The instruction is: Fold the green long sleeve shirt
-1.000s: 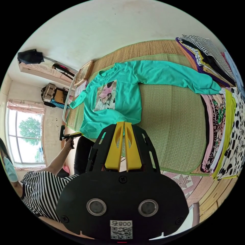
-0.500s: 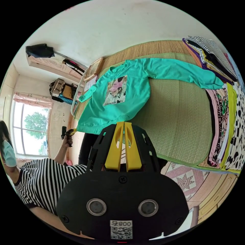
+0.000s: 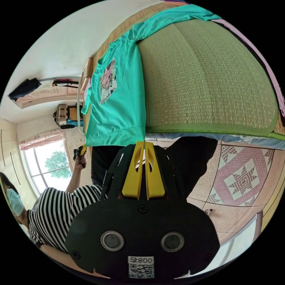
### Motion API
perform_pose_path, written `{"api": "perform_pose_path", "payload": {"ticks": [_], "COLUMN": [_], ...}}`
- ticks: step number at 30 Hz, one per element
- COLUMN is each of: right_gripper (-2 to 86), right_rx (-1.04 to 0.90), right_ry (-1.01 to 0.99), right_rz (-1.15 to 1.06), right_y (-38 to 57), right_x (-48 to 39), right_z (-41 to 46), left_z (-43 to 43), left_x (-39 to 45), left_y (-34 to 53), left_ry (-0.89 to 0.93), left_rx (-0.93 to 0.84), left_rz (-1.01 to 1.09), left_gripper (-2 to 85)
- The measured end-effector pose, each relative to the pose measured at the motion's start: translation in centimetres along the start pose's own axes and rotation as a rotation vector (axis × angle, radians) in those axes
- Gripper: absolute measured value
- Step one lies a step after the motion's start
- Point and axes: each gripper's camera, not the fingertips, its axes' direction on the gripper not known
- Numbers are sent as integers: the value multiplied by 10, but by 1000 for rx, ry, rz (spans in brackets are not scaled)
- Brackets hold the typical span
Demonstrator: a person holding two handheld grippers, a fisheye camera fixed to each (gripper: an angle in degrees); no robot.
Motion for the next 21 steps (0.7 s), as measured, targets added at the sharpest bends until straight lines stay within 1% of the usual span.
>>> {"api": "perform_pose_path", "payload": {"ticks": [6,8,13,17,21], "right_gripper": [1,1,8,35,75], "right_rx": [-67,-66,-14,45,26], "right_ry": [81,81,89,189,243], "right_rz": [9,14,-12,-83,-107], "right_y": [-4,-1,-3,-25,-60], "right_x": [-10,-13,-35,-78,-106], "right_z": [27,30,23,19,40], "left_z": [-5,-6,-11,-17,4], "left_x": [-12,-13,-8,4,22], "left_y": [1,0,-8,-16,-41], "left_ry": [-25,-19,-77,-136,-205], "left_rx": [-1,2,10,54,-6], "left_rz": [-31,-33,-20,7,43], "left_gripper": [14,15,23,45,78]}}
